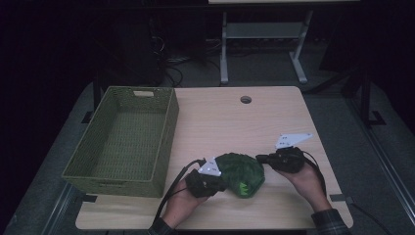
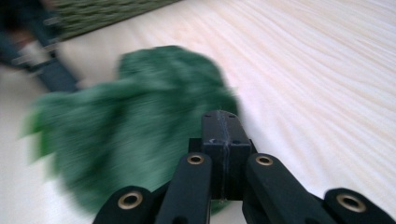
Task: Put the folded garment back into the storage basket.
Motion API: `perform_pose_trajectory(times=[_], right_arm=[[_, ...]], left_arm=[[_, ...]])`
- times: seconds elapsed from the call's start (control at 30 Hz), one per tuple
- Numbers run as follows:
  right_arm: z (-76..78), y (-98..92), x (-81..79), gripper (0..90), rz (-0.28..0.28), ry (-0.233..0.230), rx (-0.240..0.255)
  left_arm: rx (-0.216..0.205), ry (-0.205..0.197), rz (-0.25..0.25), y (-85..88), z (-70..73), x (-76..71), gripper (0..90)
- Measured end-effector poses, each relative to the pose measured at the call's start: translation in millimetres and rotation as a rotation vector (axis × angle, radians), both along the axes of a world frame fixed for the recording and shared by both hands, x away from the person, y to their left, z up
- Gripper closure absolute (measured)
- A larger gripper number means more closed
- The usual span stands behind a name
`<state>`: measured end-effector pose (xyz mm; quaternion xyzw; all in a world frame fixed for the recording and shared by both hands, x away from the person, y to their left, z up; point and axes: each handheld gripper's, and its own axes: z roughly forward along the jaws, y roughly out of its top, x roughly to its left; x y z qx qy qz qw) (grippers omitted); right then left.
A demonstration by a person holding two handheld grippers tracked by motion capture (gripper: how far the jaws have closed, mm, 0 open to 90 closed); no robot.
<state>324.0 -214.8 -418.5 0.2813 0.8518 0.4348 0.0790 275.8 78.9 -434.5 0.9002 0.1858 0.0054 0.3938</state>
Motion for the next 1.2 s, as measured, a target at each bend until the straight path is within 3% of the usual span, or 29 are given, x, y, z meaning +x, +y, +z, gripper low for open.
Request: perform_pose_trajectory(times=[0.07, 0.1, 0.27, 0.43, 0.6, 0.93, 1.07, 1.2], right_arm=[[-4.7, 0.6, 8.1, 90.0, -0.006, 0.012, 0.014], [-12.3, 4.2, 19.4, 90.0, -0.012, 0.031, -0.006], [-23.3, 13.9, 35.1, 89.9, -0.015, 0.048, -0.028], [-31.7, 17.3, 37.4, 90.0, -0.009, 0.075, -0.05], [-32.9, 15.0, 32.1, 90.0, 0.001, 0.087, -0.066], [-35.7, 0.8, 2.1, 90.0, 0.023, 0.116, -0.055], [-36.4, 2.1, -12.0, 89.9, 0.063, 0.129, -0.049], [-35.8, -0.1, -16.7, 88.7, 0.044, 0.103, -0.049]], left_arm=[[0.002, 0.021, -0.015, -3.1, -4.7, -1.4, 89.7], [0.005, 0.021, -0.017, -4.4, -6.1, -1.9, 89.7], [0.022, 0.028, -0.027, -12.4, -13.7, -0.5, 89.7], [0.032, 0.033, -0.017, -16.4, -20.3, 6.6, 89.7], [0.051, 0.013, 0.009, -13.7, -21.4, 16.7, 89.7], [0.084, -0.007, 0.069, 1.6, -19.7, 39.6, 89.7], [0.087, -0.013, 0.1, 8.3, -19.9, 47.0, 89.7], [0.076, -0.012, 0.116, 14.7, -15.5, 46.3, 89.4]])
